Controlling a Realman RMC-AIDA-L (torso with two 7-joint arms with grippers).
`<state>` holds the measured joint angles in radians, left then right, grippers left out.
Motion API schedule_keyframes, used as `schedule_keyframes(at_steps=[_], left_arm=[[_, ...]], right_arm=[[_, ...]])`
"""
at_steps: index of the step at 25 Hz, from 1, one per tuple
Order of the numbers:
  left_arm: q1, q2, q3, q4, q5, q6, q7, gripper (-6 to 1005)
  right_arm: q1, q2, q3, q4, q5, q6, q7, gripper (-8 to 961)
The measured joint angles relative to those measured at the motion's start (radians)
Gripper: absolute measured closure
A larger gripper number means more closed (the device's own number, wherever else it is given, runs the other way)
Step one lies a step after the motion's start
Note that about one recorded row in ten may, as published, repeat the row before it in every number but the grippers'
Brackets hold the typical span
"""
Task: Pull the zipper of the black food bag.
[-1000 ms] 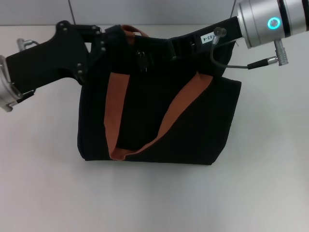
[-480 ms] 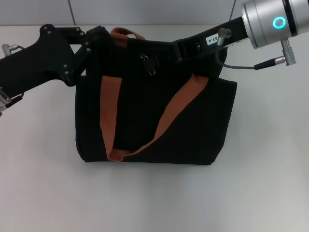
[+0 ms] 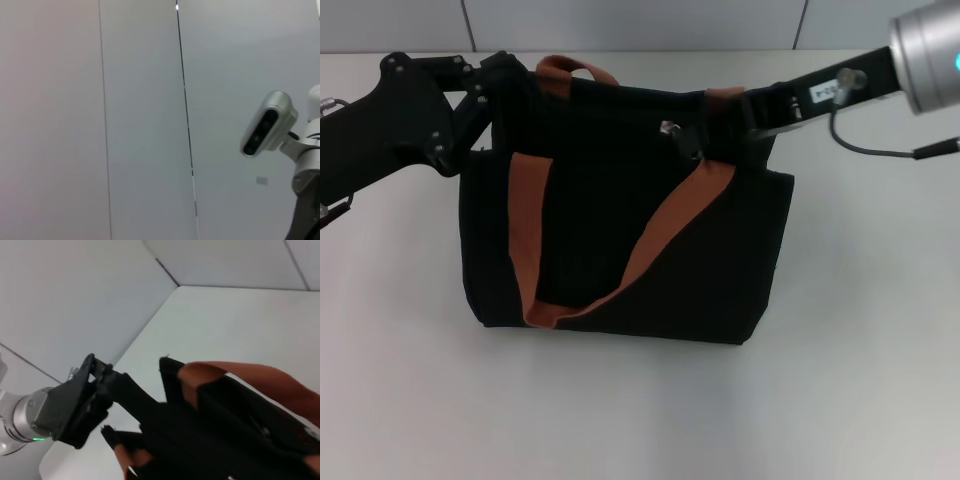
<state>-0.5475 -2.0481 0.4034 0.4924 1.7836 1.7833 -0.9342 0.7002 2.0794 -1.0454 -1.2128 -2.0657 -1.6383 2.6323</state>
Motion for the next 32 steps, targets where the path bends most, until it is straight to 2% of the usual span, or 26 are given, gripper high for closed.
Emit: schedule_keyframes(at_steps=[6, 12, 17, 19, 20, 22, 25, 28, 31, 32], left_arm=[[0.008, 0.004, -0.003, 0.0, -0.001, 0.0, 0.0, 971], [0.013, 0.005, -0.004, 0.0, -0.001, -0.002, 0.0, 970], [0.016, 0.005, -0.005, 0.0, -0.002, -0.005, 0.0, 970], [0.015, 0.005, -0.005, 0.0, -0.002, -0.005, -0.003, 970], [0.016, 0.005, -0.005, 0.0, -0.002, -0.005, -0.004, 970], [0.016, 0.005, -0.005, 0.0, -0.002, -0.005, -0.005, 970], [0.017, 0.003, -0.005, 0.0, -0.002, -0.007, -0.005, 970], [0.019, -0.001, -0.005, 0.0, -0.003, -0.016, -0.006, 970], [0.02, -0.005, -0.004, 0.0, -0.003, -0.031, -0.008, 970], [0.02, -0.005, -0.004, 0.0, -0.003, -0.035, -0.009, 970]], right_arm=[[-0.077, 0.001, 0.011, -0.104, -0.002, -0.032, 0.026, 955], [-0.126, 0.002, 0.093, -0.149, -0.001, -0.091, 0.023, 956], [-0.136, 0.002, 0.144, -0.122, 0.04, -0.105, -0.04, 956], [-0.137, -0.004, 0.174, -0.073, 0.126, -0.123, -0.108, 957], [-0.137, -0.013, 0.21, -0.008, 0.227, -0.145, -0.184, 957], [-0.137, -0.02, 0.228, 0.031, 0.275, -0.155, -0.223, 957], [-0.142, -0.039, 0.274, 0.141, 0.384, -0.187, -0.36, 904], [-0.145, -0.051, 0.288, 0.231, 0.427, -0.233, -0.522, 851], [-0.149, -0.059, 0.289, 0.319, 0.419, -0.317, -0.753, 645], [-0.154, -0.06, 0.288, 0.334, 0.412, -0.332, -0.8, 624]])
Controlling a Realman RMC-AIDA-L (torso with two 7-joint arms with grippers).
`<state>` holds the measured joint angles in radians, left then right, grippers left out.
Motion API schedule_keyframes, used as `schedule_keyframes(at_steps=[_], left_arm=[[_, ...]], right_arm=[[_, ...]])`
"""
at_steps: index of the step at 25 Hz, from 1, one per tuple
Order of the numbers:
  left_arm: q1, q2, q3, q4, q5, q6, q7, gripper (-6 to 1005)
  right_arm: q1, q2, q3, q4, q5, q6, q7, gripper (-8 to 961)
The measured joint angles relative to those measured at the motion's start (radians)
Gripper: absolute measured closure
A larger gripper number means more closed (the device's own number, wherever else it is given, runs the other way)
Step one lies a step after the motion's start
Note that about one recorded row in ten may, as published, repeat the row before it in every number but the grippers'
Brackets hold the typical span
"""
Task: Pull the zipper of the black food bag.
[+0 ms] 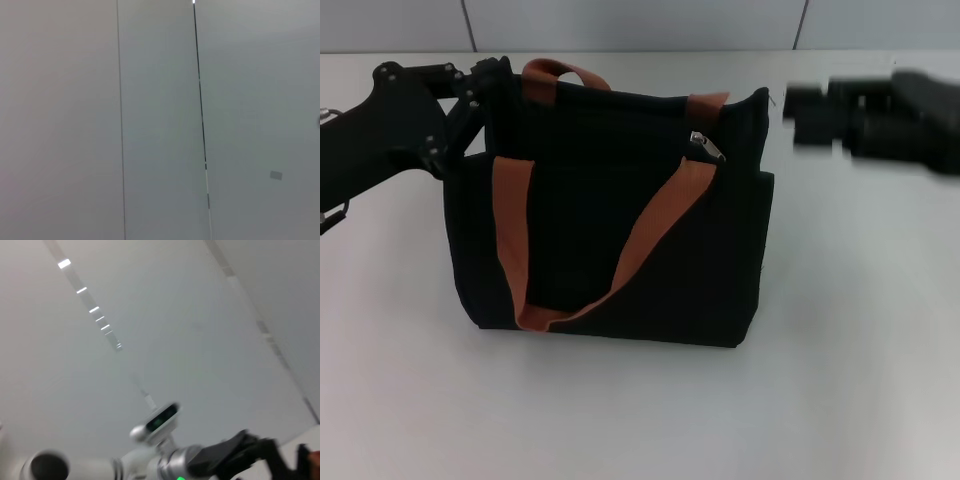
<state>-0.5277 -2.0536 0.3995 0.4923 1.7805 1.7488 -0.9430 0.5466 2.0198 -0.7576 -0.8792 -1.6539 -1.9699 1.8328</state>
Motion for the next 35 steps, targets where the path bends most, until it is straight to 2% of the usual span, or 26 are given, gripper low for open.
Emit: schedule_keyframes(at_steps=[2, 3, 5, 8, 10, 12, 15, 19, 25, 27, 30, 31, 32, 34, 35], left_arm=[[0.0, -0.002, 0.002, 0.0, 0.0, -0.015, -0.001, 970], [0.0, -0.002, 0.002, 0.0, 0.0, -0.022, -0.002, 970], [0.0, -0.002, 0.002, 0.0, 0.0, -0.03, -0.003, 970], [0.001, -0.001, 0.002, 0.0, 0.0, -0.033, -0.004, 970], [0.002, -0.001, 0.001, 0.0, 0.0, -0.034, -0.007, 969], [0.003, 0.001, 0.0, 0.0, 0.0, -0.034, -0.019, 969], [0.003, 0.005, 0.0, 0.0, 0.001, -0.036, -0.043, 969], [0.004, 0.006, -0.002, 0.001, 0.002, -0.035, -0.073, 969], [0.015, 0.008, -0.002, 0.006, 0.002, -0.029, -0.13, 969], [0.026, 0.022, -0.002, 0.011, -0.004, -0.021, -0.168, 969], [0.028, 0.027, -0.002, 0.011, -0.005, -0.018, -0.177, 845], [0.031, 0.035, -0.002, 0.012, -0.005, -0.009, -0.194, 804], [0.041, 0.078, -0.002, 0.013, -0.007, 0.048, -0.261, 765], [0.046, 0.117, -0.002, 0.021, -0.009, 0.102, -0.326, 688], [0.048, 0.13, -0.002, 0.026, -0.01, 0.126, -0.351, 650]], right_arm=[[-0.021, 0.001, -0.003, 0.037, -0.027, -0.031, -0.138, 583], [-0.053, 0.005, -0.004, 0.073, -0.057, -0.04, -0.282, 563], [-0.069, 0.007, -0.003, 0.092, -0.074, -0.038, -0.344, 522], [-0.112, 0.004, 0.001, 0.187, -0.143, -0.022, -0.558, 460], [-0.118, 0.002, 0.001, 0.207, -0.156, -0.015, -0.589, 419], [-0.131, 0.001, 0.0, 0.238, -0.182, 0.003, -0.635, 329], [-0.139, 0.01, -0.004, 0.249, -0.225, 0.02, -0.662, 194], [-0.139, 0.022, -0.006, 0.246, -0.255, 0.025, -0.666, 187], [-0.135, 0.026, -0.01, 0.246, -0.257, 0.037, -0.673, 185], [-0.132, 0.029, -0.01, 0.246, -0.261, 0.049, -0.68, 185], [-0.127, 0.032, -0.01, 0.252, -0.273, 0.069, -0.689, 185], [-0.126, 0.032, -0.01, 0.254, -0.275, 0.073, -0.69, 185], [-0.125, 0.033, -0.01, 0.256, -0.278, 0.081, -0.691, 185], [-0.125, 0.034, -0.009, 0.256, -0.279, 0.089, -0.692, 185], [-0.125, 0.035, -0.009, 0.256, -0.279, 0.09, -0.692, 185]])
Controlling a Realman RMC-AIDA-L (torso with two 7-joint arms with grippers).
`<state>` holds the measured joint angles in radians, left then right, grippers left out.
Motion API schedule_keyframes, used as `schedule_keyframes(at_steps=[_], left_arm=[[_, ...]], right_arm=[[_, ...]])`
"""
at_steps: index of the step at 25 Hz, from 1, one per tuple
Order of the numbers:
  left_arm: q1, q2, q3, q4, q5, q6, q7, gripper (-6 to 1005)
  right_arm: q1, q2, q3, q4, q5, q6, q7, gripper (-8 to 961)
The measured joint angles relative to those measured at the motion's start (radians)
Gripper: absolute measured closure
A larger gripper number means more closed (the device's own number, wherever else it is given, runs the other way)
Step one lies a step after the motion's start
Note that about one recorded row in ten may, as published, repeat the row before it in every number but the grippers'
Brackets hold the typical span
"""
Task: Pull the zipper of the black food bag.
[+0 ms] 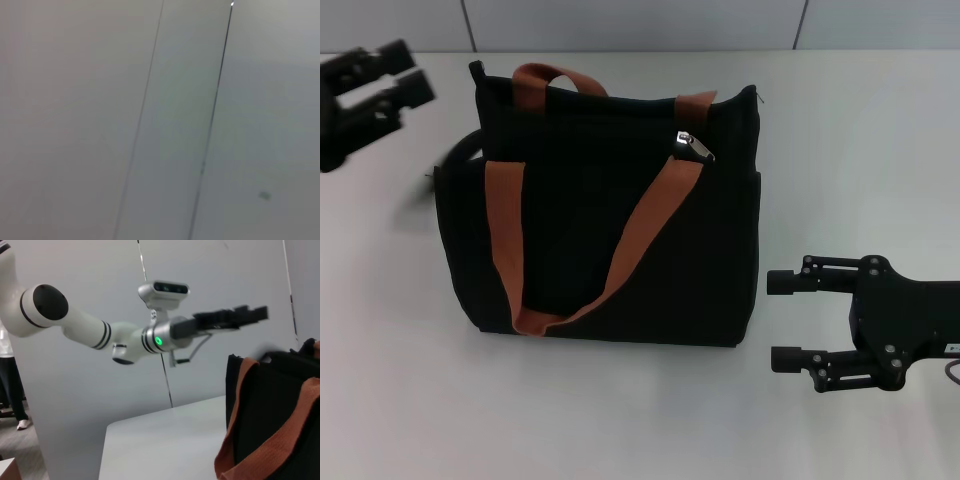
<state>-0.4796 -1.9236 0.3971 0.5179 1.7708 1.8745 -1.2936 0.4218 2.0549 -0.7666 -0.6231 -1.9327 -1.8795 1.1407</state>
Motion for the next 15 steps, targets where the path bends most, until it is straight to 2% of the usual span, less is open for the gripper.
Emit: schedule_keyframes(at_steps=[3, 4, 5, 7, 11, 12, 13, 15], left_arm=[[0.003, 0.038, 0.002, 0.02, 0.002, 0.077, -0.092, 521], [0.003, 0.038, 0.002, 0.02, 0.002, 0.077, -0.092, 476], [0.004, 0.05, 0.005, 0.031, 0.005, 0.103, -0.127, 430], [0.016, 0.057, 0.033, 0.047, 0.005, 0.136, -0.158, 340], [0.033, 0.05, 0.126, 0.05, 0.006, 0.139, -0.117, 222], [0.033, 0.05, 0.126, 0.05, 0.006, 0.139, -0.117, 193], [0.042, 0.034, 0.22, 0.045, 0.009, 0.139, -0.052, 163], [0.049, 0.022, 0.268, 0.043, 0.01, 0.139, -0.013, 164]], right_arm=[[0.0, 0.003, 0.001, 0.0, 0.0, 0.004, -0.001, 185], [0.0, 0.004, 0.001, 0.0, 0.0, 0.007, -0.001, 185], [0.001, 0.005, 0.0, 0.0, 0.0, 0.009, -0.001, 185], [0.001, 0.007, -0.001, 0.0, 0.0, 0.013, -0.002, 185], [0.002, 0.01, -0.002, 0.002, 0.0, 0.02, -0.003, 185], [0.002, 0.01, -0.002, 0.005, 0.0, 0.021, -0.004, 185], [0.003, 0.01, -0.002, 0.009, 0.0, 0.022, -0.004, 185], [0.005, 0.01, -0.002, 0.02, 0.0, 0.022, -0.008, 185]])
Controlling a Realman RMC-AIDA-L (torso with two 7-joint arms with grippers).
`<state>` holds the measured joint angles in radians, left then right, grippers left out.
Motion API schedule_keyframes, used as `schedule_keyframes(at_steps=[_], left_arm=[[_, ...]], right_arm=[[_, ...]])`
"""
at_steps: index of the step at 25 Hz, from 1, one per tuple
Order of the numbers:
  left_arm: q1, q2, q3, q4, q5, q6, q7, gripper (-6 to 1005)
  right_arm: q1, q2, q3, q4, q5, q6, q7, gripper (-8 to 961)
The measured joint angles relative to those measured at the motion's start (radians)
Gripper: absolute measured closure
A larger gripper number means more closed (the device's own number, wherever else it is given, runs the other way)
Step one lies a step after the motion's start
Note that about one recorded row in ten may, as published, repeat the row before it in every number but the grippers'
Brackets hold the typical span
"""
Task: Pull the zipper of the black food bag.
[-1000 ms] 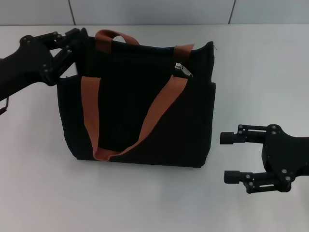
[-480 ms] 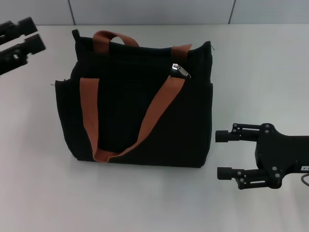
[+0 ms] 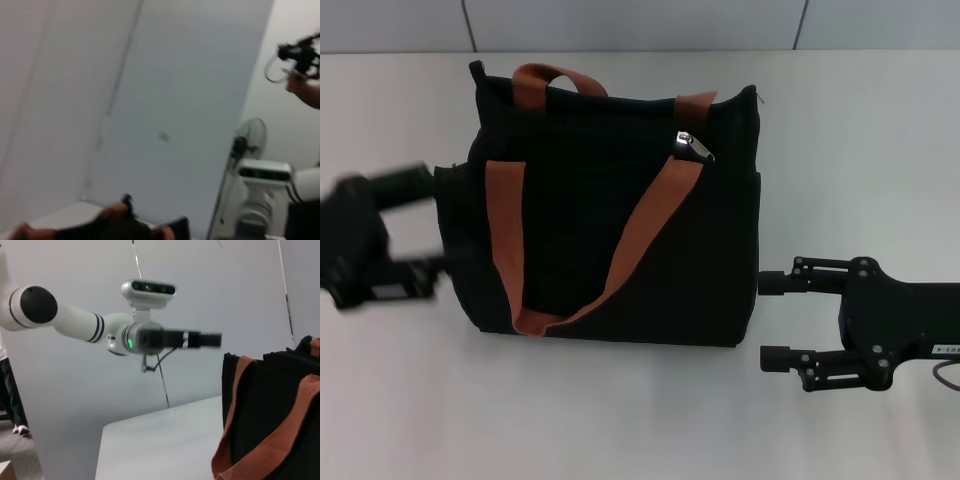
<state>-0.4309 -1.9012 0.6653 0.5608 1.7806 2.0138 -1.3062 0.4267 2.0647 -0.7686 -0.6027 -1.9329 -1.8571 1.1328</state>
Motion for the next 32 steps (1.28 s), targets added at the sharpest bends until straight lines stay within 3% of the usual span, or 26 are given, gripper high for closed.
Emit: schedule_keyframes(at_steps=[1, 3, 5, 7, 9, 12, 13, 32], left_arm=[[0.0, 0.0, 0.0, 0.0, 0.0, 0.0, 0.0, 164], [0.019, -0.037, 0.091, -0.002, 0.003, -0.002, 0.075, 165], [0.025, -0.055, 0.12, -0.01, 0.018, -0.004, 0.103, 166], [0.027, -0.06, 0.127, -0.016, 0.027, -0.004, 0.113, 167], [0.03, -0.081, 0.136, -0.074, 0.087, -0.017, 0.195, 167], [0.035, -0.089, 0.134, -0.102, 0.105, -0.037, 0.247, 169], [0.048, -0.097, 0.135, -0.127, 0.119, -0.092, 0.306, 169], [0.067, -0.099, 0.136, -0.131, 0.168, -0.16, 0.336, 170]], right_arm=[[0.002, 0.0, 0.0, 0.006, 0.0, 0.0, -0.005, 185], [0.008, 0.0, 0.0, 0.026, 0.0, 0.0, -0.021, 185], [0.014, 0.0, 0.0, 0.05, -0.005, 0.0, -0.042, 185], [0.02, 0.0, 0.0, 0.071, -0.021, 0.001, -0.06, 185], [0.024, 0.005, 0.0, 0.084, -0.037, 0.005, -0.075, 185], [0.026, 0.015, 0.0, 0.105, -0.058, 0.023, -0.104, 185], [0.027, 0.016, 0.0, 0.119, -0.062, 0.032, -0.115, 185], [0.059, 0.022, -0.001, 0.242, -0.066, 0.104, -0.206, 185]])
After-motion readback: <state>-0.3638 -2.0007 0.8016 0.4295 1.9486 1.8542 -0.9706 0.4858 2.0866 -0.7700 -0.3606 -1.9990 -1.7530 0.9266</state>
